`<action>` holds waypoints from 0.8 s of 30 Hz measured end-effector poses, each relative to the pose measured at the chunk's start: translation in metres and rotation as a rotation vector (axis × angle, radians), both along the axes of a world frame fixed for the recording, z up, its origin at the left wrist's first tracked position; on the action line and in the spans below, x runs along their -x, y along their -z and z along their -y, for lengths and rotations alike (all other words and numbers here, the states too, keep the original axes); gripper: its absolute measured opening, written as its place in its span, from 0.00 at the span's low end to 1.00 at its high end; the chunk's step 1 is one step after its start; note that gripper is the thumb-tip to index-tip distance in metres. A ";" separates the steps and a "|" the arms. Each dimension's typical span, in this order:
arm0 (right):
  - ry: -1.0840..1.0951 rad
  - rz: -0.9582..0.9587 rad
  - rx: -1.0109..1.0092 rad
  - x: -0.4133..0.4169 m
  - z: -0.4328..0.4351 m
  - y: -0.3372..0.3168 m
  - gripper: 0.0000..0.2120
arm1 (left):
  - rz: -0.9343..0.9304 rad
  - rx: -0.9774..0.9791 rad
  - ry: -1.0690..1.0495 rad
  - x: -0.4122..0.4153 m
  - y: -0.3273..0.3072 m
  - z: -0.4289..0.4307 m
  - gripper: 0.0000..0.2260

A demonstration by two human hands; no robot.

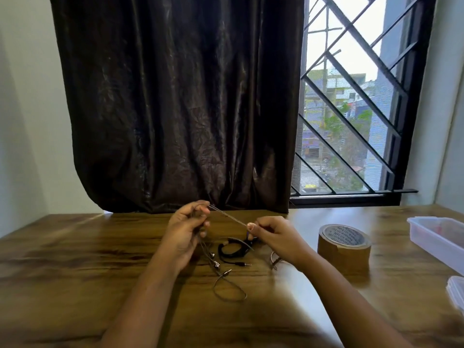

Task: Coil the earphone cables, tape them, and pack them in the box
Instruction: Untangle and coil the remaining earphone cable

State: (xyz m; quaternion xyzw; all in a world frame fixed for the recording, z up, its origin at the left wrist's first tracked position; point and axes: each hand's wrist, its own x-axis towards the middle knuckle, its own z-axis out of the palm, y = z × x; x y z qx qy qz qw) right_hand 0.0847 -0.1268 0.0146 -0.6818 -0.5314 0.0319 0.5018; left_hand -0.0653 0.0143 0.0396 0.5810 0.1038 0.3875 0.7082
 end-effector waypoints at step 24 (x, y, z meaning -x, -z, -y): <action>0.018 -0.542 -0.203 -0.008 0.021 -0.006 0.13 | 0.243 0.405 0.118 0.015 0.000 -0.026 0.11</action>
